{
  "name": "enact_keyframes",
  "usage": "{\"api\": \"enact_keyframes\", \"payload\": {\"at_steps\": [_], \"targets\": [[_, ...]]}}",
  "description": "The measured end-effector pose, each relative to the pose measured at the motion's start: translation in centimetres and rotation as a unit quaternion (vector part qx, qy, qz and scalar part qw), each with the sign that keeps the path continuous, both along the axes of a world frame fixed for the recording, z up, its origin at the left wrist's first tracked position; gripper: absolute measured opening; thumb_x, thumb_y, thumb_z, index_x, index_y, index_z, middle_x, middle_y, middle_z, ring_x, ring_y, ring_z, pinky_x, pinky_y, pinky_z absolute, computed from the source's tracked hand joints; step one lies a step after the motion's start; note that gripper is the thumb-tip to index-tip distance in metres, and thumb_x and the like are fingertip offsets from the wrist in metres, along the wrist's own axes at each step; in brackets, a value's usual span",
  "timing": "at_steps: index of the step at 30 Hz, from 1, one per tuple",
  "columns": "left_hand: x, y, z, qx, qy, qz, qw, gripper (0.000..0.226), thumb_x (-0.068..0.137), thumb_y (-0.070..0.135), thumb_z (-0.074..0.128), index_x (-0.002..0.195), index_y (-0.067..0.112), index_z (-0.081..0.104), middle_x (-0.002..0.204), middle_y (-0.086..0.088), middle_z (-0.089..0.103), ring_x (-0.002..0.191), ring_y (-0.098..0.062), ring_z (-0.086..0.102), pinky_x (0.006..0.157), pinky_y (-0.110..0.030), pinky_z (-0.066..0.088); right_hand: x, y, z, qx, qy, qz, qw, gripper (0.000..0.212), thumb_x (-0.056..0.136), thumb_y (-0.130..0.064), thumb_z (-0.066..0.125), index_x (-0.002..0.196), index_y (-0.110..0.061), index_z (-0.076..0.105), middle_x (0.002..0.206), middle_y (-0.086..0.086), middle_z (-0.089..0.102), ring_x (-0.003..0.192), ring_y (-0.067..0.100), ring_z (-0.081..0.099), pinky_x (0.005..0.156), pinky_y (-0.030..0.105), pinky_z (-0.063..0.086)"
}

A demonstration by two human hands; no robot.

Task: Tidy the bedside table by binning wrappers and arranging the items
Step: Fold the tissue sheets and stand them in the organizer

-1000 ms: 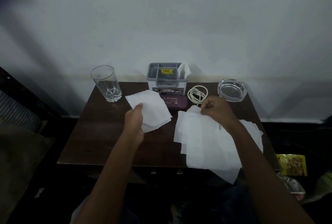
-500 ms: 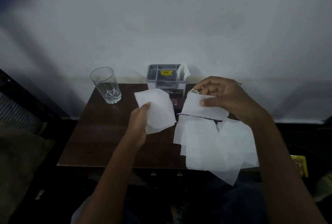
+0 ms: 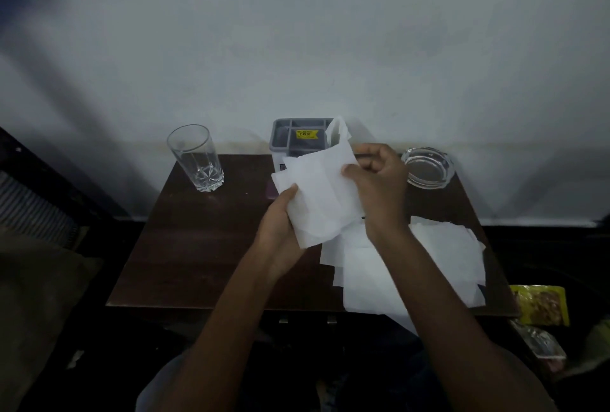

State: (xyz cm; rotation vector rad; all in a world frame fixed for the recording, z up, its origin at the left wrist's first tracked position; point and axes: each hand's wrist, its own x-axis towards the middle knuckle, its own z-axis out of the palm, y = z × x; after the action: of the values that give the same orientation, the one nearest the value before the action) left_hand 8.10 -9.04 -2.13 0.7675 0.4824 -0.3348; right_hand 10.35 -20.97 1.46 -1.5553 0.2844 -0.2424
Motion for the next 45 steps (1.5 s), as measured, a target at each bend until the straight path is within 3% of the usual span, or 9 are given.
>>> {"api": "enact_keyframes", "payload": {"at_steps": [7, 12, 17, 19, 22, 31, 34, 39, 45], "targets": [[0.1, 0.0, 0.1, -0.033, -0.021, 0.007, 0.999, 0.062, 0.091, 0.062, 0.029, 0.126, 0.019, 0.056, 0.121, -0.010, 0.064, 0.105, -0.027, 0.061, 0.084, -0.044, 0.051, 0.1, 1.2, -1.9, -0.035, -0.018, -0.018, 0.999, 0.028, 0.073, 0.004, 0.062, 0.094, -0.014, 0.060, 0.085, 0.003, 0.064, 0.074, 0.011, 0.059, 0.065, 0.018, 0.047], [0.0, -0.2, -0.1, 0.056, 0.007, 0.014, 0.998, 0.037, 0.095, 0.027, 0.049, 0.127, 0.011, 0.048, 0.110, -0.011, 0.063, 0.095, -0.028, 0.061, 0.080, -0.051, 0.050, 0.5, 0.6, -2.2, -0.042, -0.007, 0.013, 0.999, 0.014, 0.077, -0.001, 0.064, 0.086, -0.012, 0.064, 0.073, -0.007, 0.062, 0.067, 0.004, 0.057, 0.062, 0.016, 0.045], [0.4, 1.6, -0.2, 0.065, 0.001, 0.069, 0.996, 0.021, 0.097, 0.021, 0.046, 0.115, 0.012, 0.051, 0.119, -0.013, 0.062, 0.095, -0.026, 0.062, 0.079, -0.048, 0.050, 2.5, -3.6, -3.1, -0.073, 0.049, 0.034, 0.996, 0.013, 0.077, -0.002, 0.059, 0.069, -0.011, 0.063, 0.078, 0.012, 0.068, 0.076, 0.026, 0.065, 0.074, 0.033, 0.053], [0.5, 2.3, -0.1, 0.090, 0.010, 0.104, 0.991, 0.017, 0.097, 0.020, 0.046, 0.112, 0.012, 0.051, 0.117, -0.012, 0.061, 0.096, -0.026, 0.061, 0.086, -0.049, 0.048, 3.2, -5.3, -4.8, -0.214, 0.085, 0.081, 0.970, 0.013, 0.080, -0.006, 0.056, 0.074, 0.000, 0.066, 0.083, 0.021, 0.069, 0.082, 0.035, 0.066, 0.080, 0.044, 0.053], [0.5, 3.1, -0.3, 0.134, 0.026, 0.146, 0.980, 0.025, 0.098, 0.021, 0.045, 0.120, 0.012, 0.050, 0.114, -0.011, 0.059, 0.089, -0.024, 0.060, 0.090, -0.048, 0.047, 3.4, -5.8, -7.1, -0.404, 0.112, 0.156, 0.894, 0.017, 0.080, -0.011, 0.055, 0.077, -0.006, 0.071, 0.089, 0.015, 0.071, 0.088, 0.033, 0.065, 0.077, 0.033, 0.050], [0.6, 3.5, -0.5, 0.190, 0.043, 0.185, 0.963, 0.021, 0.098, 0.021, 0.045, 0.116, 0.014, 0.051, 0.099, -0.002, 0.060, 0.078, -0.018, 0.059, 0.083, -0.041, 0.049, 1.5, -1.0, -9.5, -0.587, 0.027, 0.199, 0.784, 0.023, 0.088, -0.020, 0.053, 0.108, -0.017, 0.064, 0.113, 0.006, 0.060, 0.114, 0.027, 0.044, 0.090, 0.038, 0.036], [0.7, 3.7, -0.7, 0.196, 0.048, 0.182, 0.962, 0.010, 0.098, 0.022, 0.045, 0.107, 0.018, 0.049, 0.088, 0.000, 0.059, 0.075, -0.016, 0.057, 0.084, -0.041, 0.049, 1.7, -0.9, -9.6, -0.571, 0.027, 0.187, 0.799, 0.013, 0.086, -0.016, 0.056, 0.094, -0.013, 0.066, 0.105, 0.007, 0.060, 0.111, 0.028, 0.045, 0.089, 0.037, 0.037], [0.8, 3.6, -0.6, 0.246, 0.032, 0.186, 0.951, 0.026, 0.098, 0.022, 0.044, 0.119, 0.011, 0.052, 0.091, -0.001, 0.060, 0.085, -0.021, 0.058, 0.077, -0.038, 0.049, 2.7, -2.8, -6.7, -0.346, 0.056, 0.201, 0.915, 0.026, 0.072, -0.009, 0.068, 0.058, -0.028, 0.056, 0.071, -0.012, 0.059, 0.087, 0.020, 0.060, 0.089, 0.044, 0.047], [0.7, 2.7, -0.2, 0.257, -0.004, 0.161, 0.953, 0.027, 0.098, 0.022, 0.044, 0.121, 0.011, 0.052, 0.099, -0.004, 0.060, 0.083, -0.019, 0.058, 0.077, -0.037, 0.050, 1.8, -4.4, 0.0, -0.172, 0.014, 0.302, 0.937, 0.022, 0.075, 0.003, 0.069, 0.067, -0.015, 0.059, 0.065, 0.002, 0.060, 0.055, 0.001, 0.054, 0.058, 0.011, 0.045]]}}
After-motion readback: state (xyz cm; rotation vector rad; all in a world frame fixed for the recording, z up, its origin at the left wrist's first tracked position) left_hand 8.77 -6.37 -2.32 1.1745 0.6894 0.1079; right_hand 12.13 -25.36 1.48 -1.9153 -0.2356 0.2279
